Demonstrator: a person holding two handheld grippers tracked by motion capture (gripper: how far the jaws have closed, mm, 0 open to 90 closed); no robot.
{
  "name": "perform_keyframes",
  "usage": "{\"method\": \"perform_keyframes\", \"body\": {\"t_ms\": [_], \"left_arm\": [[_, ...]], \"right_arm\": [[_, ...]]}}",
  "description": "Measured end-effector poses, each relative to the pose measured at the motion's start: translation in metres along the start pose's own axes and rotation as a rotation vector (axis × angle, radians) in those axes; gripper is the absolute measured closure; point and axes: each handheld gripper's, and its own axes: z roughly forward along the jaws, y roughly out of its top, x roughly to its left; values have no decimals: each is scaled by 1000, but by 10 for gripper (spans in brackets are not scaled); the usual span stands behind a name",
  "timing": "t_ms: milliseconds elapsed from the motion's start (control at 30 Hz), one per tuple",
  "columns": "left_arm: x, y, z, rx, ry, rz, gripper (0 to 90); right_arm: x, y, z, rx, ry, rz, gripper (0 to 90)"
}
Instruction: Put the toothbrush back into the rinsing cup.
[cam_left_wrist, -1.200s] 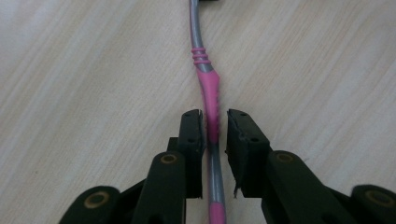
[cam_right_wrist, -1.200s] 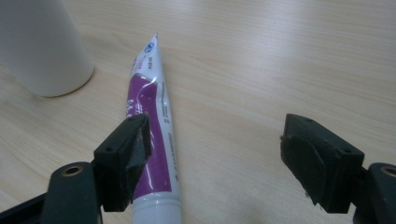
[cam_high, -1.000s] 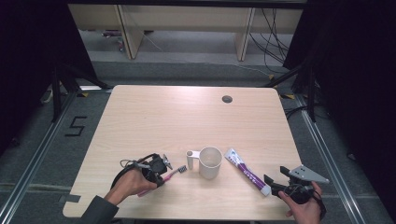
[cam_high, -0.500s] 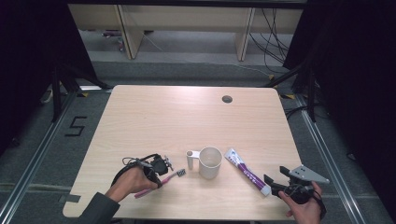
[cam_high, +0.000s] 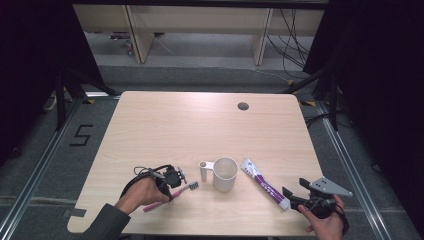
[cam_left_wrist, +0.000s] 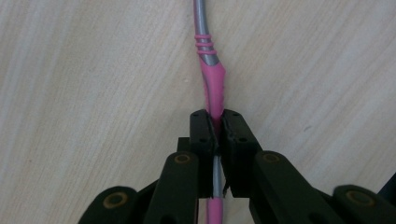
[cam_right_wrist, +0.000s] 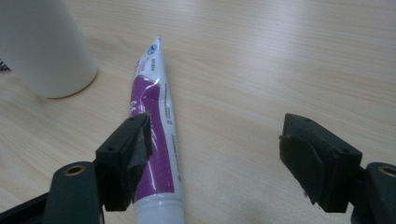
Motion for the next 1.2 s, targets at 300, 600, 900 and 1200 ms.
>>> {"method": "perform_keyframes", "body": {"t_ms": [300,600,900,1200], "left_arm": [[2,-3,-5,-6,19,17,833],[8,-19,-23,-94,26,-19,833],[12,-32,-40,-252,57,-46,833],[18,-44,-48,-504,77,-97,833]], "right_arm": [[-1,0,0,8,4,2,265],[-1,-1,0,-4,-1,7,265],[2,-1,-1,10,1,53,265],[2,-1,-1,12,1,55,265]]}}
